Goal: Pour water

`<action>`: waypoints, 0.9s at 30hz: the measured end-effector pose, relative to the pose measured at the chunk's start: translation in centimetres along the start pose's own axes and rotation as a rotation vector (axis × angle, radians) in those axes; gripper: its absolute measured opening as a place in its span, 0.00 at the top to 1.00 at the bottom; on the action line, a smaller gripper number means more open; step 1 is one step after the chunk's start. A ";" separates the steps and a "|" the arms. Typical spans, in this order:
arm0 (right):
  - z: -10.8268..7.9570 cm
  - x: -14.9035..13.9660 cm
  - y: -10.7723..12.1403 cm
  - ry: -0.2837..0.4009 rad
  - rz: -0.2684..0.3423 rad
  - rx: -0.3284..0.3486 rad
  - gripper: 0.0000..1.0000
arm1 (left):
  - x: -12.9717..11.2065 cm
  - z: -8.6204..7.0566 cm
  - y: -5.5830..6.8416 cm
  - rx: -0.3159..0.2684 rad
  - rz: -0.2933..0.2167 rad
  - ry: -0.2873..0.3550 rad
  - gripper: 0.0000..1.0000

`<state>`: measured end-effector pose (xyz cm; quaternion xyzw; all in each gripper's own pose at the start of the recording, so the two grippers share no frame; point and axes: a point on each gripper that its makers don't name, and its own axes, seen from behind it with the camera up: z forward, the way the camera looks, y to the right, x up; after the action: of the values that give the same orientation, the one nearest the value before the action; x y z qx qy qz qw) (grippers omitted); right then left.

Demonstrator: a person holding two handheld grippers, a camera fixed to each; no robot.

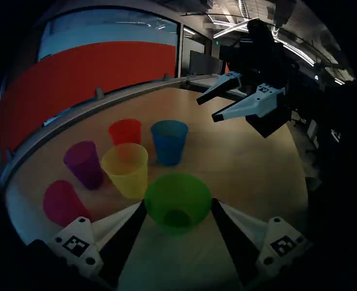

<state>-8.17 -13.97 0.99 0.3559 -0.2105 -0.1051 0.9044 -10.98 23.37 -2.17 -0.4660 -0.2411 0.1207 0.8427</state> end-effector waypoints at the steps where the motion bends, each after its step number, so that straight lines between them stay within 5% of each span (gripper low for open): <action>1: 0.0 0.0 0.0 -0.001 0.000 0.000 0.00 | 0.0 0.1 0.0 -0.001 0.002 -0.001 0.04; 27: 0.5 0.1 0.4 -0.008 -0.004 0.002 0.00 | 0.3 1.3 -0.2 -0.001 -0.007 -0.003 0.11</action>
<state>-8.35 -14.01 1.64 0.3569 -0.2135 -0.1082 0.9030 -11.40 24.31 -1.29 -0.4655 -0.2442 0.1185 0.8424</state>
